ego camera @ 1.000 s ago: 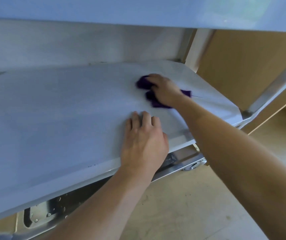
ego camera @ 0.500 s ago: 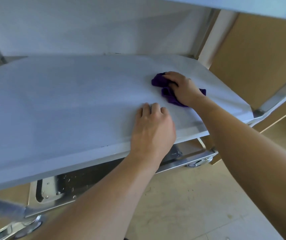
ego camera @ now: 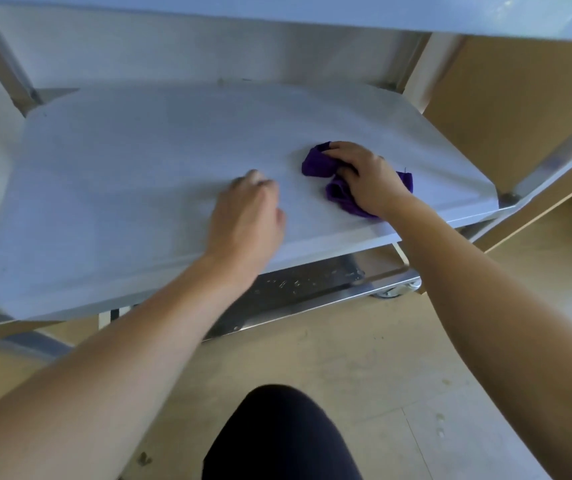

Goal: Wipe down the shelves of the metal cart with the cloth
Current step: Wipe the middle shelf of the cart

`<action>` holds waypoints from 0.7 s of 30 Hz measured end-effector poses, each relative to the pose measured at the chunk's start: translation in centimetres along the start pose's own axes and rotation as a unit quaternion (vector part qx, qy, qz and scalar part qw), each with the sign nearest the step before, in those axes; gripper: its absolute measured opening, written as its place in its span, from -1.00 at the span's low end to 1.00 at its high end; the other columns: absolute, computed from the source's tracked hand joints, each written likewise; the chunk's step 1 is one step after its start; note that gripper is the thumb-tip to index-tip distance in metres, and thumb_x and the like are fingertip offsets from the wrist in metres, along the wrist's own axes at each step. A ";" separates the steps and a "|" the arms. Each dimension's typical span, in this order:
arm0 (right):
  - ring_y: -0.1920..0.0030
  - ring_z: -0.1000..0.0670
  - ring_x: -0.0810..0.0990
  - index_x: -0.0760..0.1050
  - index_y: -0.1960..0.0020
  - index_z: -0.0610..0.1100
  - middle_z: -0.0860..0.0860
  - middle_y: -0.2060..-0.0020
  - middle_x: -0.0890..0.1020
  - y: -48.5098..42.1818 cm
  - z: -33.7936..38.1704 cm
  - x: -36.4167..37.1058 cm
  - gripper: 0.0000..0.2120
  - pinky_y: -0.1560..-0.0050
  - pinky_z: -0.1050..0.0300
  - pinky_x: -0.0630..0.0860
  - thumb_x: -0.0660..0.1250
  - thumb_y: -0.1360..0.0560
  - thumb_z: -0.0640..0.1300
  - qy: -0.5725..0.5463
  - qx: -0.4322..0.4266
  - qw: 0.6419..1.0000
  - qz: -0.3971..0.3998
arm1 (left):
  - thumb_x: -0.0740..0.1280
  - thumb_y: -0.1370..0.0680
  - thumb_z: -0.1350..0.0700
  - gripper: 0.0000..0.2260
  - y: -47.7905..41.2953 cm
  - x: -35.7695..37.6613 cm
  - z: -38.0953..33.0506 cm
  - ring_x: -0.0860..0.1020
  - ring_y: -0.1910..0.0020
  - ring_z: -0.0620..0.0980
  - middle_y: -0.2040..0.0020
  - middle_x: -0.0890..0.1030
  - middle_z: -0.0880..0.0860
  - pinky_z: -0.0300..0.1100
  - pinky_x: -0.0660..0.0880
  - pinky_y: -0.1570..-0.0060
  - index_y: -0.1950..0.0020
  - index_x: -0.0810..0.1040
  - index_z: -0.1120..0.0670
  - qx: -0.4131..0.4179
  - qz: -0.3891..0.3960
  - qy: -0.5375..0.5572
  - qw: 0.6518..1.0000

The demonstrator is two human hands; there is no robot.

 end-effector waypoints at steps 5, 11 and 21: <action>-0.35 -0.11 0.44 0.52 -0.31 -0.15 -0.04 -0.37 0.48 -0.7 3.9 2.0 -0.61 -0.36 0.16 0.29 0.17 -0.53 -0.34 -0.018 -0.001 0.999 -0.040 | 0.28 -0.47 0.26 -0.91 0.8 -0.7 1.8 0.52 0.07 0.22 0.05 0.53 0.20 0.05 0.49 0.05 0.08 0.54 0.26 -0.028 -0.030 0.002 0.999; -0.33 -0.09 0.46 0.53 -0.29 -0.13 -0.03 -0.34 0.51 -2.2 7.0 4.2 -0.61 -0.38 0.10 0.31 0.17 -0.53 -0.35 -0.044 -0.049 0.998 -0.026 | 0.29 -0.47 0.26 -0.95 0.7 -0.2 2.0 0.51 0.12 0.23 0.10 0.51 0.19 0.08 0.49 0.15 0.12 0.51 0.24 0.000 -0.026 -0.031 0.999; -0.23 -0.18 0.49 0.55 -0.25 -0.13 -0.04 -0.24 0.56 -7.1 2.8 3.0 -0.57 -0.17 0.04 0.45 0.11 -0.49 -0.37 -0.020 0.079 0.995 -0.065 | 0.35 -0.40 0.36 -0.90 0.4 0.1 0.3 0.51 0.13 0.26 0.10 0.49 0.22 0.04 0.42 0.21 0.12 0.50 0.24 0.012 0.033 -0.087 0.996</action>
Point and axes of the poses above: each hand's wrist, its own y-axis away from the middle knuckle, its own x-axis out of the palm, z = x × y, the point moved 5 cm from there along -y, towards the middle knuckle
